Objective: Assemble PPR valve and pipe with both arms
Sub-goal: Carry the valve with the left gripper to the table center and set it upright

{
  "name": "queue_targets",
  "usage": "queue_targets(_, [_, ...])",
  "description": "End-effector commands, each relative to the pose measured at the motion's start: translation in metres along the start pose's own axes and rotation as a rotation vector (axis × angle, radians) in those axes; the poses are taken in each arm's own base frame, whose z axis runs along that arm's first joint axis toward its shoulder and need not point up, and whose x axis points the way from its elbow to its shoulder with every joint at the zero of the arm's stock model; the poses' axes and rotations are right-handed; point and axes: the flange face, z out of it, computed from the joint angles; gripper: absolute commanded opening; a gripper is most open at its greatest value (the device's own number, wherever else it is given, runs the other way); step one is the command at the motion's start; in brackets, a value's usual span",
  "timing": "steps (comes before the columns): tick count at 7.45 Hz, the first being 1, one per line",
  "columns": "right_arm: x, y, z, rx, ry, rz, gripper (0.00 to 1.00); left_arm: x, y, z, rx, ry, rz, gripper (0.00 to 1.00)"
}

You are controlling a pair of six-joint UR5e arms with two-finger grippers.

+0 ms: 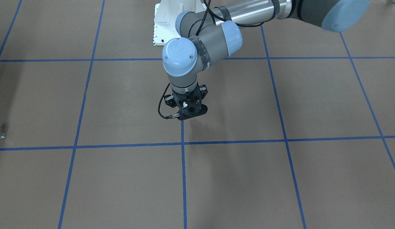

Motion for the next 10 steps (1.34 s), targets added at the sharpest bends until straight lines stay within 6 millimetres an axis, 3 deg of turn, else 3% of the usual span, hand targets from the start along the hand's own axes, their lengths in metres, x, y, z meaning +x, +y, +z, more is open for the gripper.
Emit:
queue_targets(1, [-0.001, 0.000, -0.001, 0.002, -0.003, -0.002, 1.00, 0.007, -0.012, 0.012, 0.027, 0.006, 0.003, 0.00])
queue_targets(10, [0.002, -0.001, 0.003, -0.007, -0.008, 0.007, 1.00, 0.014, -0.001, 0.033, 0.022, 0.001, -0.001, 0.00])
